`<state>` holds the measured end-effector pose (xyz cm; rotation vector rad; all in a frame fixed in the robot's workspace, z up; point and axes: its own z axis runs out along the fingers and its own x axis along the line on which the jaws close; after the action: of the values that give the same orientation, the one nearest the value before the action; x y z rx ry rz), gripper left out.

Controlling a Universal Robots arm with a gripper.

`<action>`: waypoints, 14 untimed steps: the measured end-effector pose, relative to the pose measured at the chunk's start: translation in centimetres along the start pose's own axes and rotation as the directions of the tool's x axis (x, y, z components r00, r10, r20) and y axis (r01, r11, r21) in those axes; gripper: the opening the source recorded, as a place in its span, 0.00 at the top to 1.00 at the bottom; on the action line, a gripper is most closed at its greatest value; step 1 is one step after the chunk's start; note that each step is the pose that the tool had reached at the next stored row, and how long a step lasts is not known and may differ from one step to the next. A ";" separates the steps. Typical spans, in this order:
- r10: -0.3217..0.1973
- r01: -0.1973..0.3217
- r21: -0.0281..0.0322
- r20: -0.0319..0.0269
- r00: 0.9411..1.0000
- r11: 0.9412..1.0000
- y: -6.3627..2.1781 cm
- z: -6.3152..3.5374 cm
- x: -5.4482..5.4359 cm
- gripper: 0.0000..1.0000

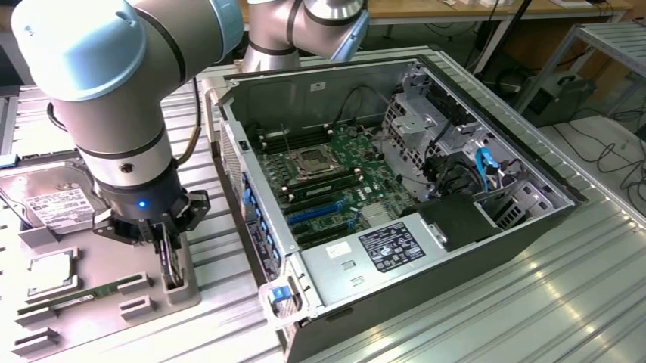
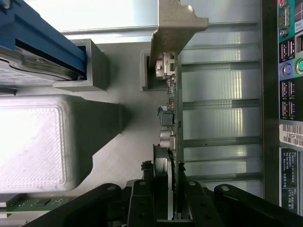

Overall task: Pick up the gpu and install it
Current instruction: 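Pick up the gpu and move the gpu toward the slot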

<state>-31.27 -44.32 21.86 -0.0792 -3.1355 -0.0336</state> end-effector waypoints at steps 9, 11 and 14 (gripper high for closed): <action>-0.001 0.001 0.000 0.000 1.000 1.000 0.05 -2.24 0.0 0.72; -0.001 0.001 0.000 0.000 1.000 1.000 0.05 -2.24 0.0 0.72; -0.001 0.001 0.000 0.000 1.000 1.000 0.05 -2.24 0.0 0.72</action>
<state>-31.27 -44.32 24.10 -0.0771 -3.1354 -0.0337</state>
